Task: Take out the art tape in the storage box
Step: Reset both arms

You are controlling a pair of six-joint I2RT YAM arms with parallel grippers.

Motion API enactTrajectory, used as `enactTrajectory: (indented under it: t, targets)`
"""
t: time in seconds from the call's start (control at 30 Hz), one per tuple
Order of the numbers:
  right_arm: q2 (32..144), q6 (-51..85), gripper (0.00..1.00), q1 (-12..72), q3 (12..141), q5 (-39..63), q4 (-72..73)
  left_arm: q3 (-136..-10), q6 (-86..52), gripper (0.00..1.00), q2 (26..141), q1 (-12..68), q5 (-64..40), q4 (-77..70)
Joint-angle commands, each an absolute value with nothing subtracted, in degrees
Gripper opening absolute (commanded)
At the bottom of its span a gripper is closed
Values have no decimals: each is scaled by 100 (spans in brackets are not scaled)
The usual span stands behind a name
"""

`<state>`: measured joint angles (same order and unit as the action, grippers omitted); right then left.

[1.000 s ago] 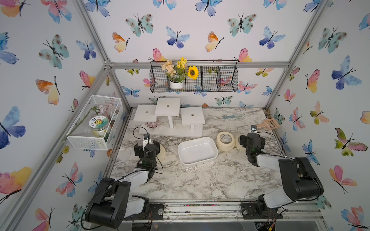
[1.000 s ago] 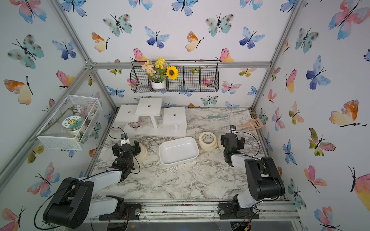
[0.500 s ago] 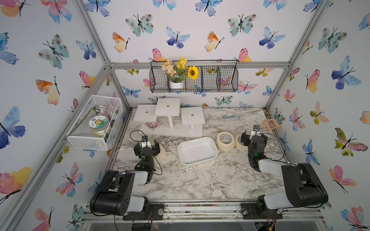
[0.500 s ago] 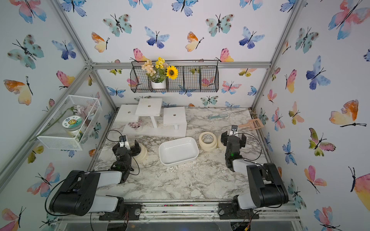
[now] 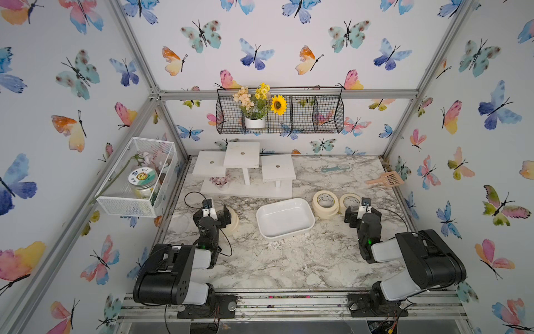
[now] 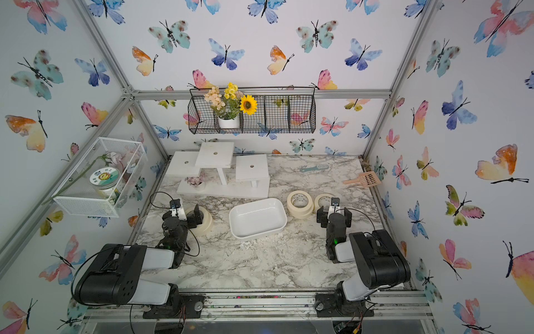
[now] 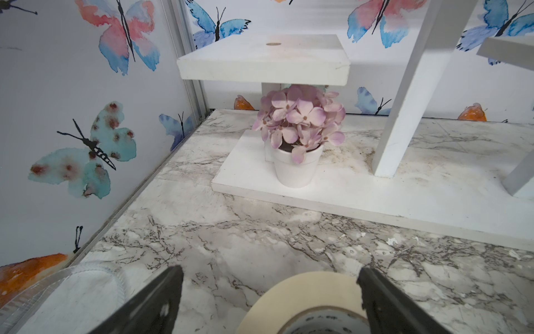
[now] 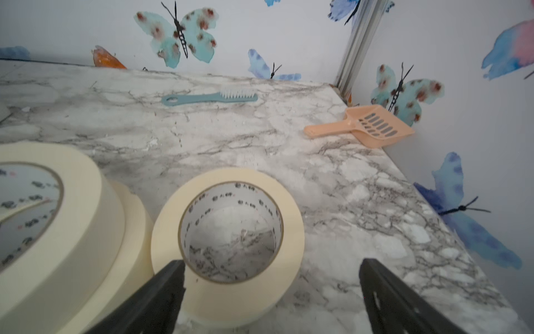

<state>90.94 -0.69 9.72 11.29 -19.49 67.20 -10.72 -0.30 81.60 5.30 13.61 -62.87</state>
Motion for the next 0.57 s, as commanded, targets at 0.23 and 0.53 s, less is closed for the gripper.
enactTrajectory:
  t: [0.23,0.53]
  targets:
    - [9144,69,99,831,1302,-1590,7366,-1125,-79,99,8063,492,1191,-6303]
    - [9090,76,99,826,1320,-1608,7212,-1130,-88,99,8061,470,1151,-6284]
